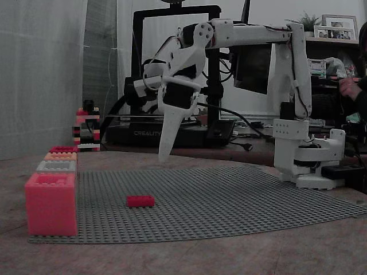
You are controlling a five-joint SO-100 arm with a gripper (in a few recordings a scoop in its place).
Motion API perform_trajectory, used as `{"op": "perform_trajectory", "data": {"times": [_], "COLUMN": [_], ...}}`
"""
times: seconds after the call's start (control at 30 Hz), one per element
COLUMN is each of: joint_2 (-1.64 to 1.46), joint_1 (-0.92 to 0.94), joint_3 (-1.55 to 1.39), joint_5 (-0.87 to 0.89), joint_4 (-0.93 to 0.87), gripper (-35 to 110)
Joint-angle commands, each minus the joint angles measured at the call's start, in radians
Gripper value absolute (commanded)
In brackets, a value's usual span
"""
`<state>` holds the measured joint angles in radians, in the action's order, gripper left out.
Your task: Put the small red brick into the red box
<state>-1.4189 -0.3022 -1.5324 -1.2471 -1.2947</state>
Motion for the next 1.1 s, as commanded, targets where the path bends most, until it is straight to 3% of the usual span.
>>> {"op": "perform_trajectory", "data": {"times": [0.0, 1.07], "joint_2": [0.002, 0.351], "joint_1": [-0.034, -0.080], "joint_3": [0.110, 0.403], "joint_5": [-0.006, 0.115], "joint_4": [0.005, 0.049], "gripper": [22, 19]}}
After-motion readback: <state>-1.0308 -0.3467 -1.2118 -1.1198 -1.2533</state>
